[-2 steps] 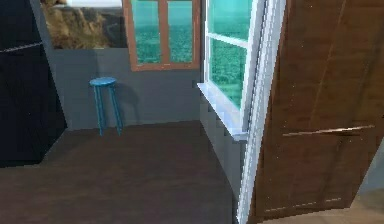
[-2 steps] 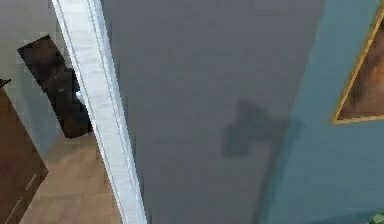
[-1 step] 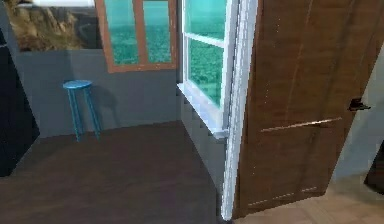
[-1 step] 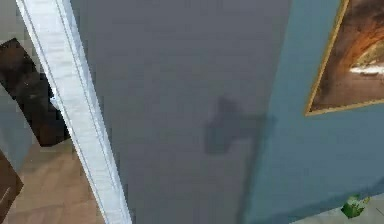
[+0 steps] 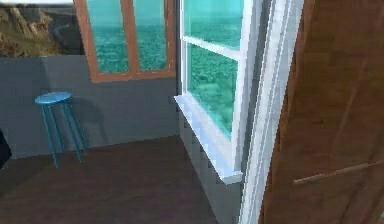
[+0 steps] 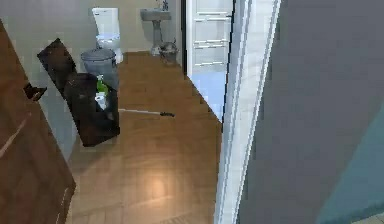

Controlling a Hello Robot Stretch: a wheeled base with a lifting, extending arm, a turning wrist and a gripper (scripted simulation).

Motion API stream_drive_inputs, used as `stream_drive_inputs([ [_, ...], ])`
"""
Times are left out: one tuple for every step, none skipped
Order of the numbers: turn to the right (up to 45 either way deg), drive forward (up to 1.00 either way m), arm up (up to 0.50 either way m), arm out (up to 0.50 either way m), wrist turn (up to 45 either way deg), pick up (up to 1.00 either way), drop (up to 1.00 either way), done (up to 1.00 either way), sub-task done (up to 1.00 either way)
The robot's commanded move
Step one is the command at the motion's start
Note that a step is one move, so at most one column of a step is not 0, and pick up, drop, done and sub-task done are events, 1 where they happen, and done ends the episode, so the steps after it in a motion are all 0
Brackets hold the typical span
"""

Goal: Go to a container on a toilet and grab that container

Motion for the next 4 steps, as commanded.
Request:
stream_drive_inputs([
  [45.0,0.00,0.00,0.00,0.0,0.00,0.00,0.00,0.00],
  [21.0,0.00,0.00,0.00,0.0,0.00,0.00,0.00,0.00],
  [0.0,0.15,0.00,0.00,0.0,0.00,0.00,0.00,0.00],
  [3.0,0.00,0.00,0.00,0.0,0.00,0.00,0.00,0.00],
])
